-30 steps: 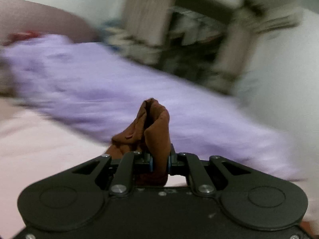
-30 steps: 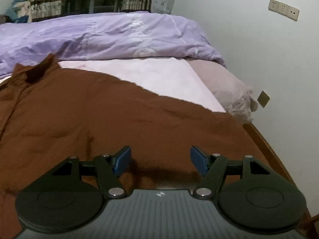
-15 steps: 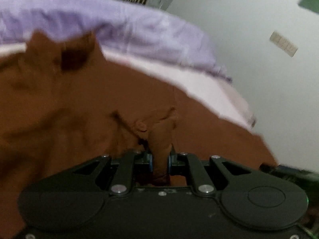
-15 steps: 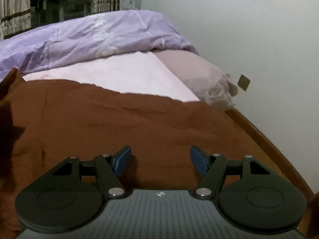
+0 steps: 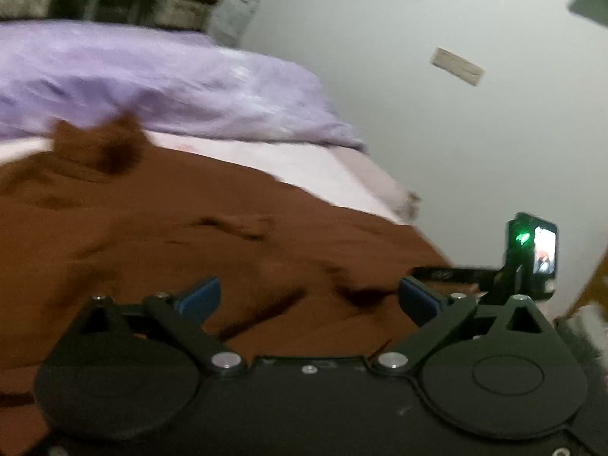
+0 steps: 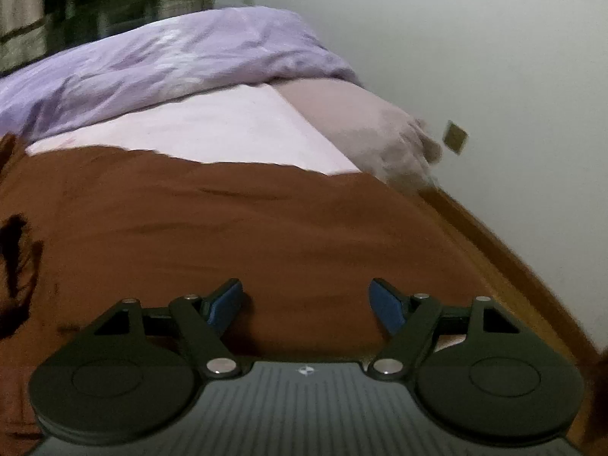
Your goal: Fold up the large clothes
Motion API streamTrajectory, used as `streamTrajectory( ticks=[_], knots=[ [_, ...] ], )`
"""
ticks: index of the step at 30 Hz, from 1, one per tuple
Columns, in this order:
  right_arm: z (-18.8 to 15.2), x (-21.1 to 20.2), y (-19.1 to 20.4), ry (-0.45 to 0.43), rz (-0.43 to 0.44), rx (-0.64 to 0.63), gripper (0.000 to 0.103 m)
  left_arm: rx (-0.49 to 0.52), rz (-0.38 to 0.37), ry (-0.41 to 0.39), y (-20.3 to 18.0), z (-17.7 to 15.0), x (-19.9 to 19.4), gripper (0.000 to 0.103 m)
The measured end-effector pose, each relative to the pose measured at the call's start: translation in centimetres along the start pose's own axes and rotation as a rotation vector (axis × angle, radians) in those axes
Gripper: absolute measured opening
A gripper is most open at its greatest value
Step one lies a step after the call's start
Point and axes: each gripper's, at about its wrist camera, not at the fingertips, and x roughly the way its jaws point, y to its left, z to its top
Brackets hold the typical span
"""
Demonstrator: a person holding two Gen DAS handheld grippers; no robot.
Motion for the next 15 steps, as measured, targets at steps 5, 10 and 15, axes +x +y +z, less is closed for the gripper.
streamTrajectory(
  ticks=[5, 10, 15],
  knots=[
    [-0.4, 2.1, -5.0, 0.115, 0.120, 0.305, 0.090, 0.007, 0.264, -0.015, 5.1, -2.1, -5.4, 0.103],
    [0.3, 3.8, -5.8, 0.056, 0.168, 0.462, 0.103, -0.049, 0.513, 0.026, 10.4, -4.0, -8.9, 0.103],
    [1.0, 3.6, -2.6, 0.063, 0.045, 0.276, 0.038, -0.086, 0.563, 0.026, 12.0, -4.9, -11.0, 0.103]
  ],
)
